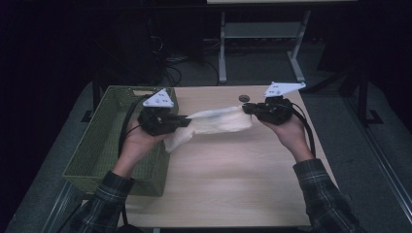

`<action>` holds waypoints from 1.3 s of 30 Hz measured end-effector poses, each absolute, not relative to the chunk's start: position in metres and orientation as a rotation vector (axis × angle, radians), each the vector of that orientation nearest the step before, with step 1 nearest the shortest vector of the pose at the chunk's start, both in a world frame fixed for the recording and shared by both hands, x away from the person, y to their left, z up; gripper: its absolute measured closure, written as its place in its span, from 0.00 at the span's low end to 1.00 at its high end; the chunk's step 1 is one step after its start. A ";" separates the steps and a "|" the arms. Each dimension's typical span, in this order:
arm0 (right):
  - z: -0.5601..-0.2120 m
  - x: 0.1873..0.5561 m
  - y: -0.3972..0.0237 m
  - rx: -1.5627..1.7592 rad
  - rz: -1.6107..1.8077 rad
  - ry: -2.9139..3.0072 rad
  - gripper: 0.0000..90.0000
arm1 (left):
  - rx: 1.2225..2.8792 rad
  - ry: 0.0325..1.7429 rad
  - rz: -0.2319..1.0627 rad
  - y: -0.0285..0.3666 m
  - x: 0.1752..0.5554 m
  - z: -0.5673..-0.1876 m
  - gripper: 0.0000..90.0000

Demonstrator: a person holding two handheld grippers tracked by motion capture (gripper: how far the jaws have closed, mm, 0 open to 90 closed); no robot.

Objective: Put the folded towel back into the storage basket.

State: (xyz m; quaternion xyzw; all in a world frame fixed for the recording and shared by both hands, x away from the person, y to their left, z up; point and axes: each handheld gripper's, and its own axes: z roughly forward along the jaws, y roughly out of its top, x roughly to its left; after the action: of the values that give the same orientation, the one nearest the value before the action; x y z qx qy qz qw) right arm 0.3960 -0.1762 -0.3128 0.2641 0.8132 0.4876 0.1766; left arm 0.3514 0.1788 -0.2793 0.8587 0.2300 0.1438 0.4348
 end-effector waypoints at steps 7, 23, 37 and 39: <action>-0.300 0.409 -0.142 0.688 1.399 2.323 0.95 | 2.127 0.615 0.405 0.210 0.347 -0.269 0.94; -0.287 0.440 -0.034 0.533 1.415 2.437 0.95 | 2.069 0.788 0.491 0.309 0.327 -0.271 0.94; -0.311 0.459 0.060 0.435 1.380 2.570 0.95 | 2.041 0.939 0.477 0.382 0.313 -0.311 0.94; -0.317 0.461 0.073 0.424 1.361 2.601 0.95 | 2.049 0.962 0.464 0.391 0.311 -0.322 0.94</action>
State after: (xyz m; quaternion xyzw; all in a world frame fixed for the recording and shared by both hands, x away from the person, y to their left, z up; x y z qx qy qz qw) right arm 0.4614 0.0733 -0.3170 0.1424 0.8735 0.4571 0.0878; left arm 0.3114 0.3907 -0.3222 0.8113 0.3810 0.1837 0.4035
